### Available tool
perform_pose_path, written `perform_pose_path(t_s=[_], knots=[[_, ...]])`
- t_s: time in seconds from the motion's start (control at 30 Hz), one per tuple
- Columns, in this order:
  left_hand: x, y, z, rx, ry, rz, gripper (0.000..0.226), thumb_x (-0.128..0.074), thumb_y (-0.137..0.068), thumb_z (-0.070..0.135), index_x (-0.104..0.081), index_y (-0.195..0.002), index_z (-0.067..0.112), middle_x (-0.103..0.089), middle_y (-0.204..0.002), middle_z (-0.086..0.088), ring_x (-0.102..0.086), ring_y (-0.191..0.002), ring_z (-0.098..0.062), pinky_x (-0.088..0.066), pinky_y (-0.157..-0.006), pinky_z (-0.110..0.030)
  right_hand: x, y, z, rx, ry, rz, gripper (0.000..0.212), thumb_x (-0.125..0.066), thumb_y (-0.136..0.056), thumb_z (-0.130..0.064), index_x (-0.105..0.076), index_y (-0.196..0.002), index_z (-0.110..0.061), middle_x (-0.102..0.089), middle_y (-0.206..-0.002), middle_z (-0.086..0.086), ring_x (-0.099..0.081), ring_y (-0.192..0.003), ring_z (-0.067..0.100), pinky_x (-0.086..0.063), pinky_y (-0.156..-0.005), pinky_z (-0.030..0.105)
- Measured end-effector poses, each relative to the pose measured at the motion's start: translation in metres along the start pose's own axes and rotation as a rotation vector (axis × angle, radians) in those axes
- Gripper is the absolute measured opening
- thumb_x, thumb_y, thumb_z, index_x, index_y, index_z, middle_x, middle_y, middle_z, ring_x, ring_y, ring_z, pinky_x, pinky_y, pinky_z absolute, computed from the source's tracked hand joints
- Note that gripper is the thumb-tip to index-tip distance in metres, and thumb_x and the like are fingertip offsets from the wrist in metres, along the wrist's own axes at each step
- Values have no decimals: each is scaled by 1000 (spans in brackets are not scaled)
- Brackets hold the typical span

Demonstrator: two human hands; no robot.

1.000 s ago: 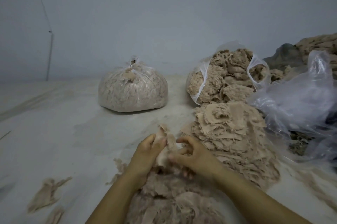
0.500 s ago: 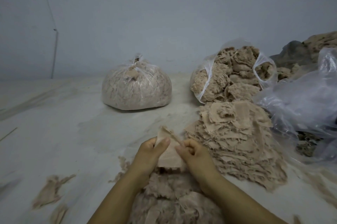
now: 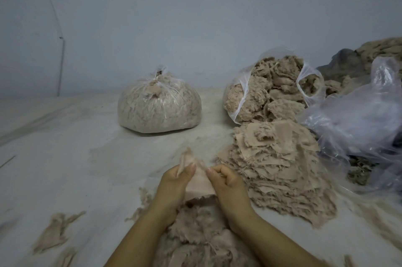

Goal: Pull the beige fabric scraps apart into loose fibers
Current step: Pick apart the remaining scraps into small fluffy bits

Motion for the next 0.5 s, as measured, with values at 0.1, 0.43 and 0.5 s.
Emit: perform_pose_path(t_s=[0.1, 0.43, 0.5], knots=[[6, 0, 1, 18, 4, 22, 27, -58, -90, 27, -69, -101, 6, -74, -90, -13, -70, -79, -24, -56, -64, -29, 1, -2, 6, -101, -220, -2, 15, -61, -92, -18, -65, -81, -10, -62, -57, 1, -54, -47, 8, -40, -43, 19], [-9, 2, -7, 30, -44, -136, 38, -61, -81, 41, -70, -100, 9, -74, -95, -12, -70, -89, -26, -55, -77, -36, -7, 1, 2, -107, -62, -75, 28, -67, -84, -39, -64, -90, -12, -68, -86, 17, -63, -75, 24, -52, -68, 36], [5, -2, -2, -1, -7, -20, 31, -58, -87, 37, -69, -83, 9, -72, -84, -13, -67, -77, -27, -52, -73, -38, 0, -2, 2, -127, -245, 22, 20, -64, -90, -21, -62, -86, -1, -61, -76, 19, -54, -70, 25, -43, -60, 33]])
Point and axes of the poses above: each hand's wrist, its own y-axis away from the middle knuckle, its own x-axis out of the back of the hand, z = x × y, the point moved 8 cm from there along -y, towards the middle knuckle
